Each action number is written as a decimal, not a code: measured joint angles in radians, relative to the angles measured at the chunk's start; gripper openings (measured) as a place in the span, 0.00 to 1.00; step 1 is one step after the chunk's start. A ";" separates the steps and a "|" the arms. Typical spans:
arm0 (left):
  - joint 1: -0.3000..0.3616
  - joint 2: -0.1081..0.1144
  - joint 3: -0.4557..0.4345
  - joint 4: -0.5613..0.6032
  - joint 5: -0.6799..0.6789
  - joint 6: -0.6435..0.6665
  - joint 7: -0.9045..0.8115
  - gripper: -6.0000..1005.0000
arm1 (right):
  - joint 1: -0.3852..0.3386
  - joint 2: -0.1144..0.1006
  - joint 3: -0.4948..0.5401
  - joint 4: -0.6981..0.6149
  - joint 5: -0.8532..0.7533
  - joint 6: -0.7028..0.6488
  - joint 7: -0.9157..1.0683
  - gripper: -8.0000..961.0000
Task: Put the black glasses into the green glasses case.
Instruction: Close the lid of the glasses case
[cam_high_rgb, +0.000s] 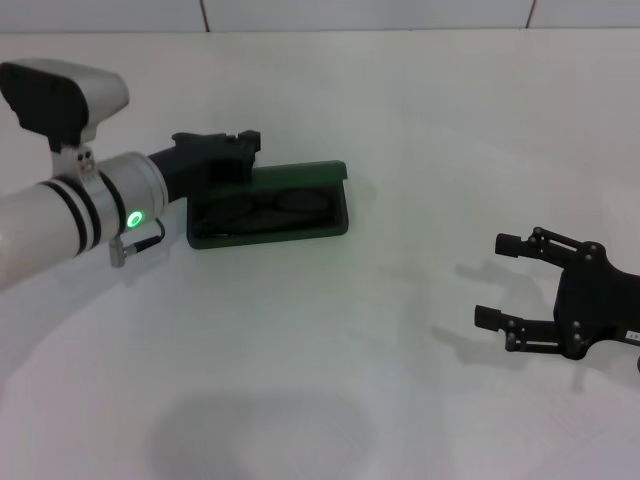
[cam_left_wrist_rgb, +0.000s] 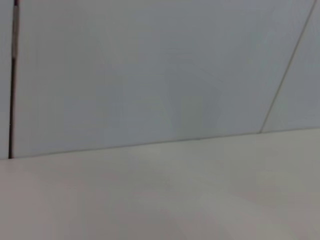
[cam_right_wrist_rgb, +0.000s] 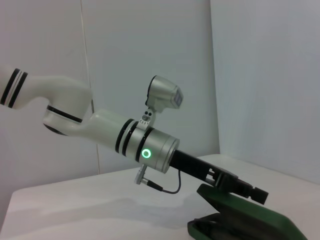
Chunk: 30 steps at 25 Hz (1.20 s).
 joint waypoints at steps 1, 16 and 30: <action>0.004 -0.001 0.000 0.000 0.000 0.003 0.010 0.01 | 0.000 0.000 0.000 0.000 0.000 0.001 0.000 0.91; 0.003 -0.001 0.003 -0.136 -0.243 0.097 0.359 0.01 | 0.010 0.001 0.002 0.001 0.004 0.026 0.001 0.91; -0.012 -0.003 0.003 -0.232 -0.365 0.170 0.537 0.01 | 0.030 0.005 0.003 0.009 0.007 0.037 0.004 0.91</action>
